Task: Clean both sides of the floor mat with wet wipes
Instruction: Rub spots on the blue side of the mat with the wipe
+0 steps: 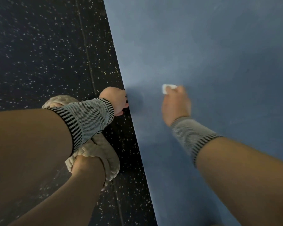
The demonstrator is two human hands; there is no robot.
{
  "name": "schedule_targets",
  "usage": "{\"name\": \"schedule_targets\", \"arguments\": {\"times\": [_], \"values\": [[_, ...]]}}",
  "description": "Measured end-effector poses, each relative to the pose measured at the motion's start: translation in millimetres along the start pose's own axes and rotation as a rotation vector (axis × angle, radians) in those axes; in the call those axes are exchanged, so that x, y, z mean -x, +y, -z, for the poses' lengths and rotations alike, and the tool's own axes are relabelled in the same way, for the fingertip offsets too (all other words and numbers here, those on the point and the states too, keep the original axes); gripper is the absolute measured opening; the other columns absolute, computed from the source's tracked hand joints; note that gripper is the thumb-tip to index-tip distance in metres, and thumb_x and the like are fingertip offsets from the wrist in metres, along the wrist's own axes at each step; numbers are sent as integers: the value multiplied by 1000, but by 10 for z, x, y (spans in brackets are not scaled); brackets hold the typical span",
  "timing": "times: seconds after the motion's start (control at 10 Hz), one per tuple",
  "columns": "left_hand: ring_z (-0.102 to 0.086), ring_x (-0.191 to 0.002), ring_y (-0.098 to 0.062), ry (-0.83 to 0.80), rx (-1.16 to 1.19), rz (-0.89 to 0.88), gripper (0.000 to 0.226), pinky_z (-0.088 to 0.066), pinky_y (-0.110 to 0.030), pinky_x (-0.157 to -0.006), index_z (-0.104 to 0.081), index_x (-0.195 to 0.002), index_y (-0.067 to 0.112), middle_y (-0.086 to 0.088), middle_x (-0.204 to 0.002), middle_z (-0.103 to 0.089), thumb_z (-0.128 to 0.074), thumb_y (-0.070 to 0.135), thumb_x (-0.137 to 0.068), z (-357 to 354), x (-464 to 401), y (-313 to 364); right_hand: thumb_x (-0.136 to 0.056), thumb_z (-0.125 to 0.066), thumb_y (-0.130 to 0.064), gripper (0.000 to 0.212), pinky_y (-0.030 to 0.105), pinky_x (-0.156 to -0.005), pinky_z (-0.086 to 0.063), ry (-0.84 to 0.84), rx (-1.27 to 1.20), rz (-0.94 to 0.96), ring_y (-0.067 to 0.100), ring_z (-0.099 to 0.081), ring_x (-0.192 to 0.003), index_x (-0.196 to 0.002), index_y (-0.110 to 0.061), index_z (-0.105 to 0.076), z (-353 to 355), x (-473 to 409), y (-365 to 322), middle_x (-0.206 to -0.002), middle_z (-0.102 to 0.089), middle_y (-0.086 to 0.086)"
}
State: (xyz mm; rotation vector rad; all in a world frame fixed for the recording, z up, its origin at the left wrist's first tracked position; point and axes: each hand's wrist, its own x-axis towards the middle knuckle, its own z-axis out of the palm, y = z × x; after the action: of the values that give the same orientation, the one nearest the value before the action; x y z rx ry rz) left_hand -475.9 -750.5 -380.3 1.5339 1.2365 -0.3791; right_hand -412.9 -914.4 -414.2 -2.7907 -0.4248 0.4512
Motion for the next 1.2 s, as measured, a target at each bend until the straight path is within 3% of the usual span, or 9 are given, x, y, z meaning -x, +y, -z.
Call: {"name": "schedule_targets", "arguments": {"times": [0.1, 0.2, 0.3, 0.4, 0.6, 0.8, 1.0, 1.1, 1.2], "values": [[-62, -77, -15, 9, -49, -32, 34, -52, -31, -69, -56, -129, 3, -12, -122, -65, -47, 17, -99, 32, -29, 44, -93, -44, -31, 15, 26, -61, -32, -137, -119, 272, 11, -54, -73, -85, -27, -56, -163, 187, -522, -85, -59, -9], [-62, -85, -18, 14, -71, -47, 35, -52, -31, -65, -55, -131, 3, -12, -123, -65, -47, 17, -99, 30, -62, 143, -90, -49, -32, 14, 26, -60, -34, -75, 66, 364, 16, -57, -79, -88, -27, -61, -18, 110, -239, -88, -61, -9], [-62, -83, -18, 20, -82, -40, 35, -51, -28, -58, -56, -129, 5, -12, -120, -66, -47, 18, -99, 29, -99, 163, -91, -43, -12, 34, 27, -70, -27, 67, 16, -97, 30, -51, -100, -119, -18, -61, 263, -89, 379, -117, -54, 15], [-63, -83, -23, 40, -92, -56, 31, -54, -35, -69, -60, -120, 3, -16, -115, -68, -47, 20, -97, 12, -115, 137, -91, -41, -11, 34, 26, -70, -26, 94, 18, -164, 30, -50, -101, -119, -15, -60, 234, -110, 276, -117, -53, 15], [-61, -111, -40, 69, -240, -143, 35, -49, -52, -95, -61, -116, -1, -23, -117, -64, -46, 24, -97, 49, -126, 226, -93, -42, -37, 19, 28, -55, -33, -112, -47, 365, 10, -55, -70, -81, -28, -54, -153, 115, -649, -78, -58, -10], [-61, -110, -40, 105, -236, -172, 34, -50, -51, -94, -60, -115, -1, -23, -116, -65, -44, 23, -98, 45, -170, 294, -90, -42, -10, 37, 25, -71, -26, 106, -54, -174, 29, -50, -100, -123, -15, -58, 251, -162, 285, -119, -52, 16], [-58, -109, -45, 118, -284, -190, 35, -48, -53, -95, -60, -114, -6, -29, -116, -62, -44, 21, -98, 62, -156, 292, -92, -39, -30, 20, 28, -58, -32, -165, -202, 253, 20, -56, -81, -84, -26, -56, -169, -16, -792, -88, -60, -3], [-56, -115, -44, 73, -251, -187, 37, -45, -53, -98, -56, -119, -7, -28, -122, -60, -40, 21, -100, 56, -145, 335, -92, -43, -20, 20, 28, -62, -32, -105, -33, 326, 27, -54, -87, -102, -20, -61, -101, -105, -586, -102, -57, 6], [-59, -112, -37, 83, -153, -125, 31, -47, -50, -99, -59, -112, 3, -20, -118, -63, -40, 25, -101, 69, -160, 335, -89, -43, -9, 37, 28, -71, -29, 40, -80, -30, 30, -51, -98, -122, -15, -58, 143, -264, 66, -117, -52, 16]]}}
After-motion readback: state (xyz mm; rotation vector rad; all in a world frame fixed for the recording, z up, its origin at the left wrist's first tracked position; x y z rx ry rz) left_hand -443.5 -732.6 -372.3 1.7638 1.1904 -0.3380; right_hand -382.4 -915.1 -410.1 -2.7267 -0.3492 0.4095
